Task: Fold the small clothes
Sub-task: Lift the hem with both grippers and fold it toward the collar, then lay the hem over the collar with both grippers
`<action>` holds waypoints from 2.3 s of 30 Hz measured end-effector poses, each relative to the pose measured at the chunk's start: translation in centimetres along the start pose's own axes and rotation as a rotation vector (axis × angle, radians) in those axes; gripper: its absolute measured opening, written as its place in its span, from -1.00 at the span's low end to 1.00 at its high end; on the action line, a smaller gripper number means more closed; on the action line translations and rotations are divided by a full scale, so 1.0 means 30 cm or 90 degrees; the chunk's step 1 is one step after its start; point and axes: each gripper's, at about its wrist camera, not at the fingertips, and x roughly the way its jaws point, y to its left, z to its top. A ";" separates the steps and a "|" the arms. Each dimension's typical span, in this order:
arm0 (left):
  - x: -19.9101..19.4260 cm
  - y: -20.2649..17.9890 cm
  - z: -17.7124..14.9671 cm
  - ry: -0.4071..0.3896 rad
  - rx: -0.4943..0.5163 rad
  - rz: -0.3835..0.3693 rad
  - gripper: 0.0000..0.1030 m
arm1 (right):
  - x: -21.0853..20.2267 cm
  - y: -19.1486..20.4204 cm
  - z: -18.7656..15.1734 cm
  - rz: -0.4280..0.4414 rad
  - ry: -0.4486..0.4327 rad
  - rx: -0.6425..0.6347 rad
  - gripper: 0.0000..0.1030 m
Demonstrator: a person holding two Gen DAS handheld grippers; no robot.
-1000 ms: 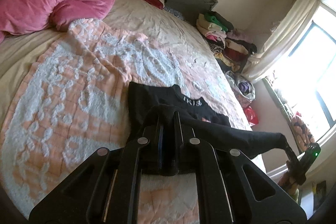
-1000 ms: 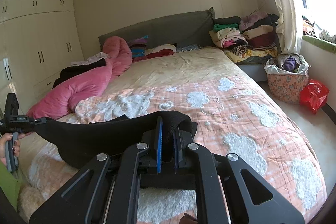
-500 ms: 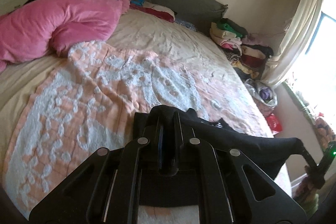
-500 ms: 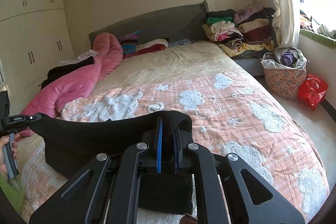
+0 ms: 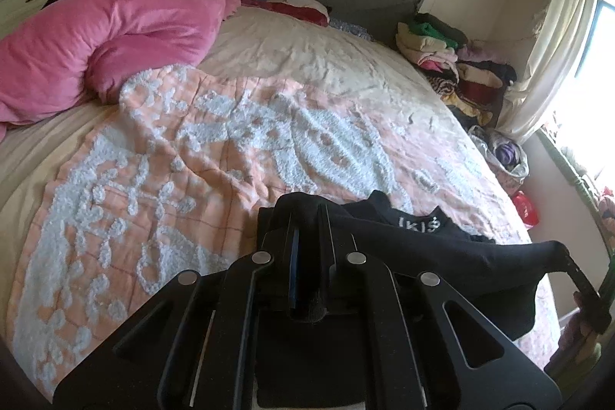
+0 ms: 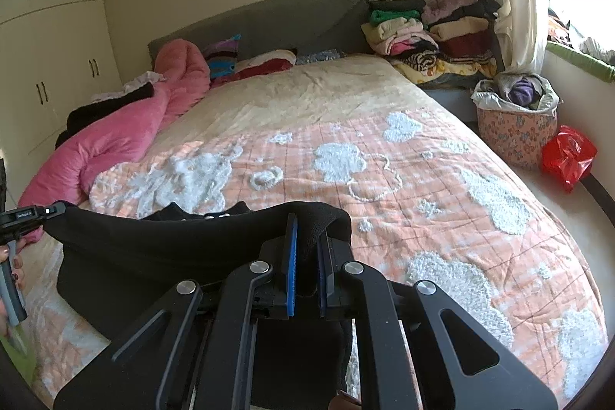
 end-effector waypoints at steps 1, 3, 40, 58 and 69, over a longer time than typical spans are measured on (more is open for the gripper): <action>0.007 0.004 -0.002 0.003 -0.001 0.001 -0.95 | 0.008 0.000 -0.004 -0.001 0.004 0.001 -0.85; 0.019 0.011 -0.009 0.008 -0.002 0.002 -0.95 | 0.030 -0.004 -0.013 -0.003 0.011 0.004 -0.85; 0.171 -0.201 -0.260 0.147 0.168 -0.004 -0.43 | 0.150 0.180 -0.200 -0.028 0.148 -0.142 -0.77; 0.310 -0.129 -0.107 0.107 0.087 0.028 -0.29 | 0.453 0.119 -0.057 -0.051 0.189 -0.038 -0.77; 0.260 0.029 -0.046 0.070 0.021 0.060 -0.03 | 0.426 -0.009 0.009 -0.115 0.143 0.001 -0.02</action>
